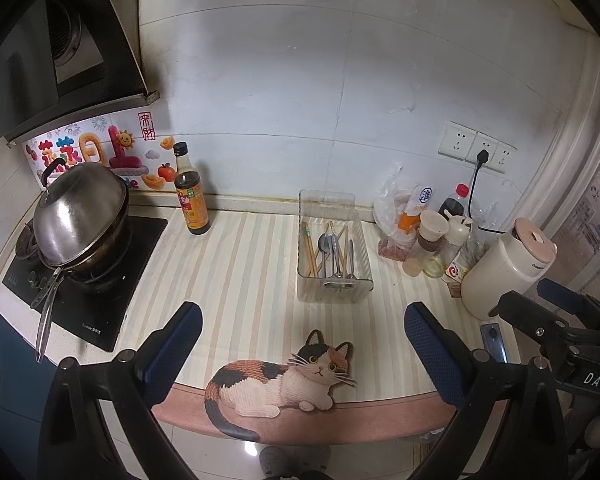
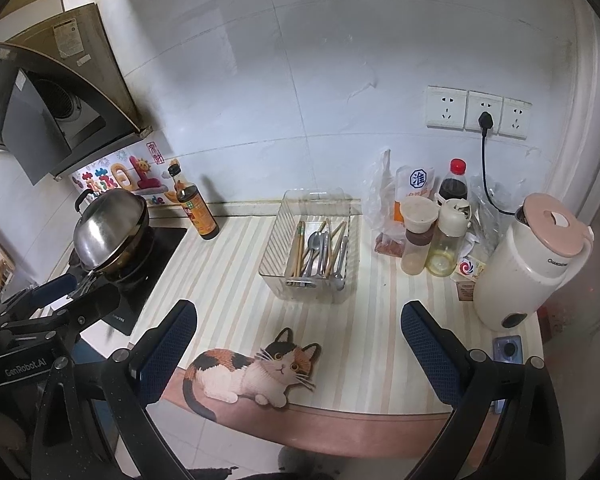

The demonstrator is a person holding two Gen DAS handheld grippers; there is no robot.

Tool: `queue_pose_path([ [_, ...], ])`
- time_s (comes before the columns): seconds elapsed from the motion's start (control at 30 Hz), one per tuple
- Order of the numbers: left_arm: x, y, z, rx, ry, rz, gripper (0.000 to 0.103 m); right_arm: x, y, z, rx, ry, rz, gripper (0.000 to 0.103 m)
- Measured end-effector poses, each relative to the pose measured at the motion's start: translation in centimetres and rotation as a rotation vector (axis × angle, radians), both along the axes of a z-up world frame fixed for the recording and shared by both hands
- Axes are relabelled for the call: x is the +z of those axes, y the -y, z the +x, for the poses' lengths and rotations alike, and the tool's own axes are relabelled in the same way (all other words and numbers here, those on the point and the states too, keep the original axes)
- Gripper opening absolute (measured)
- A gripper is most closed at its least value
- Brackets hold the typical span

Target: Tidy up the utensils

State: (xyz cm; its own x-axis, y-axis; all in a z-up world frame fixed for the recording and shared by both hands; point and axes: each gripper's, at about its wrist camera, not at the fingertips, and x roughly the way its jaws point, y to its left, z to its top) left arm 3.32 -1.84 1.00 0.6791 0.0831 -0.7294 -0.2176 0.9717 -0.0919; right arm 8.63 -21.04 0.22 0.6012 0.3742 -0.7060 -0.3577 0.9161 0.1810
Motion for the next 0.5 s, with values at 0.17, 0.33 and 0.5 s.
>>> queue_pose_path([
  [0.17, -0.07, 0.19, -0.06, 0.001, -0.002, -0.002, 0.103, -0.17, 0.08, 0.12, 0.005, -0.004, -0.002, 0.103],
  [0.33, -0.07, 0.32, -0.06, 0.001, -0.001, 0.0, 0.103, -0.23, 0.13, 0.16, 0.005, -0.006, -0.002, 0.103],
  [0.5, -0.05, 0.26, -0.07, 0.0, -0.001, -0.002, 0.103, -0.23, 0.09, 0.13, 0.003, -0.006, -0.002, 0.103],
])
